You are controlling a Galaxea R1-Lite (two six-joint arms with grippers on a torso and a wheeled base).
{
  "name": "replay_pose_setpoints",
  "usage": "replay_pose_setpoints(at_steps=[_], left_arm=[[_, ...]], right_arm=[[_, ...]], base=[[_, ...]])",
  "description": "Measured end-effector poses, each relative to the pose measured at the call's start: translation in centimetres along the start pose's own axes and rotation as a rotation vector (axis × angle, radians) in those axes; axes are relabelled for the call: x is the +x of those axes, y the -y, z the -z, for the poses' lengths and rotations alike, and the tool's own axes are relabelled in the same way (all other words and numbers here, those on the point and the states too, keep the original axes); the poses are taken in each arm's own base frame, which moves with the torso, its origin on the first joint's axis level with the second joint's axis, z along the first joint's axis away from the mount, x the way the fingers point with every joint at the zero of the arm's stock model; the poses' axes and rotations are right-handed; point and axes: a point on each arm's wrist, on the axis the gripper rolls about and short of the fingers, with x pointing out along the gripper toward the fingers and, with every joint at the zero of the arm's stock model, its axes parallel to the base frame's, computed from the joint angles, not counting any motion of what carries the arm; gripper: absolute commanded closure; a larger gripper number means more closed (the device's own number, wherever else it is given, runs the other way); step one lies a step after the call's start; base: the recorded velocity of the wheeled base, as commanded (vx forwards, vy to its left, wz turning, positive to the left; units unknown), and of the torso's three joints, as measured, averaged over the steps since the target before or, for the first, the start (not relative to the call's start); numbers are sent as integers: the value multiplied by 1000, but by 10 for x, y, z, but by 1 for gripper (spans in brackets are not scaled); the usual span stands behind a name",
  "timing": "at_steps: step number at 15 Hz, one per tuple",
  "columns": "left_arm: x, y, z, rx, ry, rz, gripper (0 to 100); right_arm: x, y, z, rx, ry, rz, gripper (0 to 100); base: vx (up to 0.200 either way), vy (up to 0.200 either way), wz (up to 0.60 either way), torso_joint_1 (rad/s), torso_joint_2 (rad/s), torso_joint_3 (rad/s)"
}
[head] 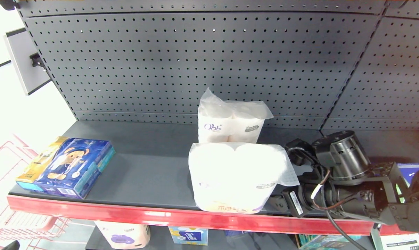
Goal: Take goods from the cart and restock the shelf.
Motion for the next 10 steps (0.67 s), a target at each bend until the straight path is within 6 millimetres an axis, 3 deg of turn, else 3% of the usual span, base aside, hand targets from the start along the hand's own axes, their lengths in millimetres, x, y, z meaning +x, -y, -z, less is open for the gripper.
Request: replay_pose_setpoints(at_steps=[10], left_arm=[[0, 0, 0, 0, 2, 0, 0]], right_arm=[[0, -2, 2, -7, -6, -6, 0]], base=[[0, 0, 0, 0, 0, 0]])
